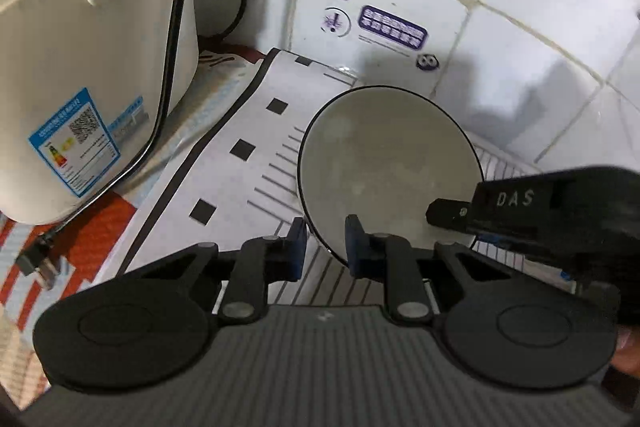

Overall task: Organize plates and bowls
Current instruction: 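Close the left gripper on the small bowl rim and lift it, then carry the small bowl with the left gripper and lower it into the nested bowls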

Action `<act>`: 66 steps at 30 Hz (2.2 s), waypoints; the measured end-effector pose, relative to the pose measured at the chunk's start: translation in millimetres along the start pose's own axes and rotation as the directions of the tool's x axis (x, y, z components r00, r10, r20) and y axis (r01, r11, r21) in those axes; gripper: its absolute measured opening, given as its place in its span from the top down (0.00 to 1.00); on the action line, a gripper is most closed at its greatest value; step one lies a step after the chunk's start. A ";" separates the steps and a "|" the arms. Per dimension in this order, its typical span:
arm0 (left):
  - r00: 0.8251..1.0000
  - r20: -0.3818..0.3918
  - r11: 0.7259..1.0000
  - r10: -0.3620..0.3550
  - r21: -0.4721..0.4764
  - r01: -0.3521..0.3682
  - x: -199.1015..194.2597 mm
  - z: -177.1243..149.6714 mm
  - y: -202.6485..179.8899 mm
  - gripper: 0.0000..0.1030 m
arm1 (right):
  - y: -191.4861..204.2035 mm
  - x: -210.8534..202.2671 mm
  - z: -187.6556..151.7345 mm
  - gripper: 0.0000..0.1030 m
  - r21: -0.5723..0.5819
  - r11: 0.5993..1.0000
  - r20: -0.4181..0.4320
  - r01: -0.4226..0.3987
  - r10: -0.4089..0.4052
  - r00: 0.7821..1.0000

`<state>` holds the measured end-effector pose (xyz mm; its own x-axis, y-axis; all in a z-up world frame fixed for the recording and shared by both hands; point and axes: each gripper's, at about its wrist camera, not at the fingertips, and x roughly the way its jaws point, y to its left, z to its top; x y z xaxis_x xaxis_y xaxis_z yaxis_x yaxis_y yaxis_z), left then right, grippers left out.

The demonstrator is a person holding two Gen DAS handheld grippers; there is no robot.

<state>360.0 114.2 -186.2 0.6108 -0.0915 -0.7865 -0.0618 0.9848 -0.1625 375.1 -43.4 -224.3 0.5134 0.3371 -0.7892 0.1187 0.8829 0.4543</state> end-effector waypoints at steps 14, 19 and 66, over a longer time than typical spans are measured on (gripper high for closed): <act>0.999 -0.032 0.996 -0.025 0.090 0.028 -96.3 -16.9 -16.1 0.82 | -4.7 -73.6 -35.7 0.88 0.037 0.999 -0.079 -0.018 0.021 0.997; 1.000 -0.001 0.995 -0.021 0.099 0.021 -141.4 -34.7 -35.2 0.82 | -7.5 -122.5 -50.7 0.88 0.032 0.997 -0.014 -0.074 0.074 0.997; 0.953 -0.273 0.923 -0.127 0.320 0.215 -198.8 -170.4 -166.3 0.82 | -124.4 -275.4 -200.5 0.87 -0.106 0.980 0.219 0.166 -0.140 0.966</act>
<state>114.3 -56.6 -104.4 0.3743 -0.2530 -0.8921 0.3267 0.9364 -0.1285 48.6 -180.5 -146.4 0.6652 0.1305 -0.7351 0.1114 0.9562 0.2706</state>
